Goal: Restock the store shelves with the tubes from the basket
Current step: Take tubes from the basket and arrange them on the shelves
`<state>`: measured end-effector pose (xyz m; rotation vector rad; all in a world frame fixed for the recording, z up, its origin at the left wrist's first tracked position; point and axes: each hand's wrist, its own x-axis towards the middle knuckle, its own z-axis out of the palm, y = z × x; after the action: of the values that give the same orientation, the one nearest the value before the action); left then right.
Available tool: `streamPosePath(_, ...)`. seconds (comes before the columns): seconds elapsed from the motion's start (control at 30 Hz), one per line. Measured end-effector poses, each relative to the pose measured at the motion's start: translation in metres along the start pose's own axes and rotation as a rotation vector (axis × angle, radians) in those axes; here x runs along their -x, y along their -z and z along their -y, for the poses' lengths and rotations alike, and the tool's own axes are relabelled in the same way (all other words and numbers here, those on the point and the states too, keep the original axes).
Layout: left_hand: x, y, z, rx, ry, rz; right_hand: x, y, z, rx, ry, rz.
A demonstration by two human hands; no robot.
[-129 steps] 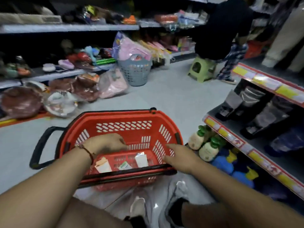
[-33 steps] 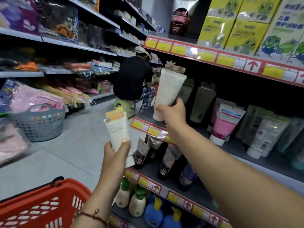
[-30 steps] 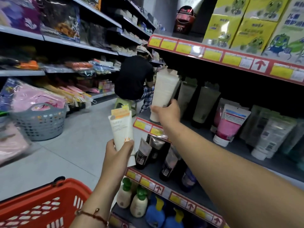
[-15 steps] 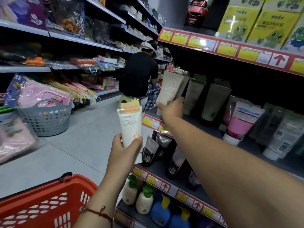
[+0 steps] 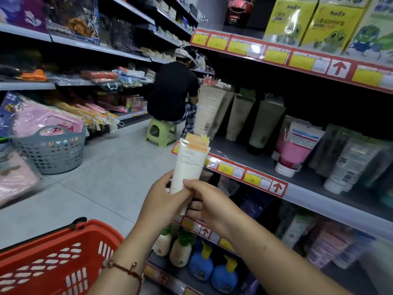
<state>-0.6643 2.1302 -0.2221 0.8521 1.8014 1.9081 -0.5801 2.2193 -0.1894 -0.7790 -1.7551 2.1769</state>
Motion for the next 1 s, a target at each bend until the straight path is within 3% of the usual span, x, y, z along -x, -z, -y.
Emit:
streamPosePath(0.1, 0.003, -0.005, -0.004, 0.069, 0.005, 0.083, 0.005, 0.012, 0.006, -0.001, -0.032, 0.022)
streamPosePath(0.3, -0.002, 0.002, -0.011, 0.370, 0.103, 0.105, 0.009, 0.034, 0.026, -0.026, -0.010, 0.160)
streamPosePath(0.47, -0.002, -0.001, -0.024, 0.335, 0.021, 0.104, 0.001, 0.037, 0.044, 0.019, 0.125, 0.170)
streamPosePath(0.57, -0.004, 0.003, -0.027, 0.217, -0.028, 0.011, -0.009, 0.032, 0.062, 0.064, 0.252, -0.024)
streamPosePath(0.67, -0.008, 0.013, -0.019, 0.155, 0.004, -0.067, -0.026, 0.034, 0.082, 0.145, 0.443, -0.317)
streamPosePath(0.77, -0.010, 0.020, -0.011, 0.134, 0.048, -0.120, -0.048, 0.038, 0.098, 0.132, 0.586, -0.510)
streamPosePath(0.87, -0.012, 0.025, -0.004, 0.113, 0.085, -0.146, -0.073, 0.043, 0.101, 0.160, 0.550, -0.609)
streamPosePath(1.0, -0.014, 0.032, 0.003, 0.085, 0.116, -0.165, -0.090, 0.047, 0.097, 0.379, 0.468, -0.641)
